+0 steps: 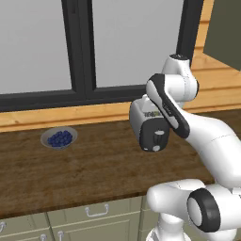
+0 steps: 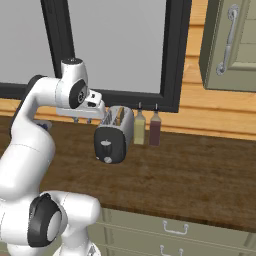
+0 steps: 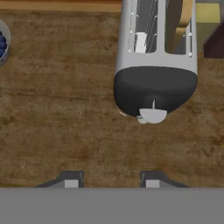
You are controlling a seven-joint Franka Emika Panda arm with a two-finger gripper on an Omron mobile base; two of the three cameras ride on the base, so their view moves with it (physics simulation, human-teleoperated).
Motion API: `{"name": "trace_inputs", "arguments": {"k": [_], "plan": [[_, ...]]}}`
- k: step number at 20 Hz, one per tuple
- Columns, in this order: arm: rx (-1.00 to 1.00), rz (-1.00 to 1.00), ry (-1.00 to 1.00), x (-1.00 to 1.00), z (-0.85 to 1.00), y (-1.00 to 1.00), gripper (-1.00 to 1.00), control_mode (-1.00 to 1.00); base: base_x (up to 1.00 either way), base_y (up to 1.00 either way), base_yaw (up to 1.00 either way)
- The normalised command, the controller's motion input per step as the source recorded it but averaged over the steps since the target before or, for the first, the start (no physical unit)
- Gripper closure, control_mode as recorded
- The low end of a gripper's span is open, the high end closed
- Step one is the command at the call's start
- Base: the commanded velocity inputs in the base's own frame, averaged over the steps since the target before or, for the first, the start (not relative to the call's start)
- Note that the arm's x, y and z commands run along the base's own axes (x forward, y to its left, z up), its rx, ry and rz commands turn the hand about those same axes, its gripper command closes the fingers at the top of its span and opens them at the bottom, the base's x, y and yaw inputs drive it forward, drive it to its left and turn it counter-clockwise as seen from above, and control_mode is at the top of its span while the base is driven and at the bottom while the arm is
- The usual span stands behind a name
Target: Start the toaster. Once the lever pops up, take the bread to the plate on the dining counter.
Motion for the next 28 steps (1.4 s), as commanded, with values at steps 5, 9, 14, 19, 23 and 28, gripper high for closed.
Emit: {"name": "trace_inputs", "arguments": {"k": [5, 9, 14, 19, 23, 28], "plan": [[0.00, 0.01, -0.06, 0.00, -0.03, -0.20, -1.00, -1.00, 0.00, 0.00, 0.00], [0.00, 0.04, -0.04, 0.00, -0.26, -0.28, -1.00, -1.00, 0.00, 0.00, 0.00], [0.00, 0.03, -0.02, 0.01, -0.50, -0.17, -1.00, -1.00, 0.00, 0.00, 0.00], [0.00, 0.05, -0.08, 0.05, -0.56, -0.03, -1.00, -1.00, 0.00, 0.00, 0.00], [0.00, 0.06, -0.05, 0.16, -0.51, 0.00, -1.00, -1.00, 0.00, 0.00, 0.00], [0.00, 0.00, 0.00, 0.36, -0.25, 0.00, -1.00, -1.00, 0.00, 0.00, 0.00]]}}
